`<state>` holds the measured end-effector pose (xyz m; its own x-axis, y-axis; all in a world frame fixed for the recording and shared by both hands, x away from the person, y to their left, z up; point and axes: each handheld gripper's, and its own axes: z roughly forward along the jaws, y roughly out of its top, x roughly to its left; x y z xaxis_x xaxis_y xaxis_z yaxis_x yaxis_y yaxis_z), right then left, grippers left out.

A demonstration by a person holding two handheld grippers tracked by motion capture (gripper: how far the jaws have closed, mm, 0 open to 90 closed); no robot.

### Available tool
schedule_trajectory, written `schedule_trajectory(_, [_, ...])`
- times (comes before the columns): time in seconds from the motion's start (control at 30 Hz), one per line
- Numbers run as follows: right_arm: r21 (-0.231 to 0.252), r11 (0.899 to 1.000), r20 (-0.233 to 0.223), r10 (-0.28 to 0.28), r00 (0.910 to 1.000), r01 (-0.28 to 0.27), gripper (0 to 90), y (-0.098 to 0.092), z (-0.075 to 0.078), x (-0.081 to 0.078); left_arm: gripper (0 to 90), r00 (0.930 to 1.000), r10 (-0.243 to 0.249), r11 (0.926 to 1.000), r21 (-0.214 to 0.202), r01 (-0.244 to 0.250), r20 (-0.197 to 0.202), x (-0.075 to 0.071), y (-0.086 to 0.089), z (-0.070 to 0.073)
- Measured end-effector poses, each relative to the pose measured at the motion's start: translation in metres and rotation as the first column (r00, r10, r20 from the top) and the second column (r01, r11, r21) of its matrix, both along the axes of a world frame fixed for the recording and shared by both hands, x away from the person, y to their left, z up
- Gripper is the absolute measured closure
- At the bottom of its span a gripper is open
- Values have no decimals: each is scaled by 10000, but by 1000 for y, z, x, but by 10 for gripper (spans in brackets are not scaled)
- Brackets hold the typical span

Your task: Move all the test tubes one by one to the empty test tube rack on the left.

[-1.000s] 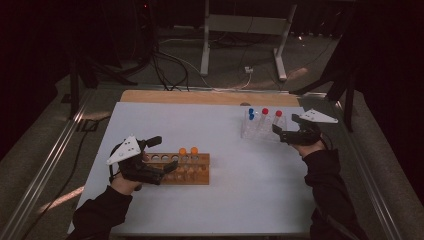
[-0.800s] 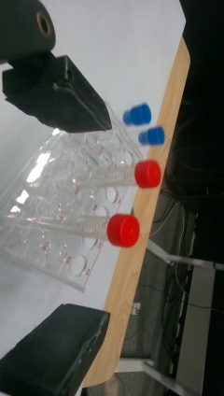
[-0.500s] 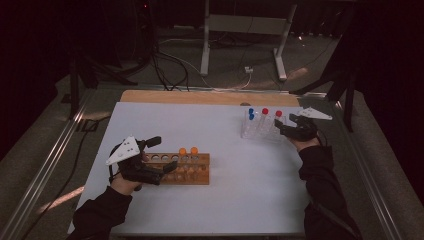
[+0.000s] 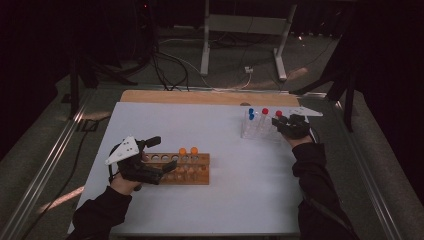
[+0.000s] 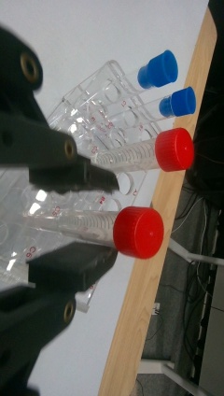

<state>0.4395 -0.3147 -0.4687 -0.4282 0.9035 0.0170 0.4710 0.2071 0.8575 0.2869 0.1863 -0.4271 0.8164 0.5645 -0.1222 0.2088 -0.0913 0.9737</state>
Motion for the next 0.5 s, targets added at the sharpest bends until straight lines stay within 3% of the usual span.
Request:
schedule_trajectory(0.13, [-106,9998,54,-169,9998,169,742,0,0,1,10,10000,2,10000,-10,-2,-5,0,0,0])
schedule_trajectory(0.5, [90,9999,316,-128,9994,125,754,-3,18,-1,10,10000,3,10000,-81,-3,-25,1,1,0])
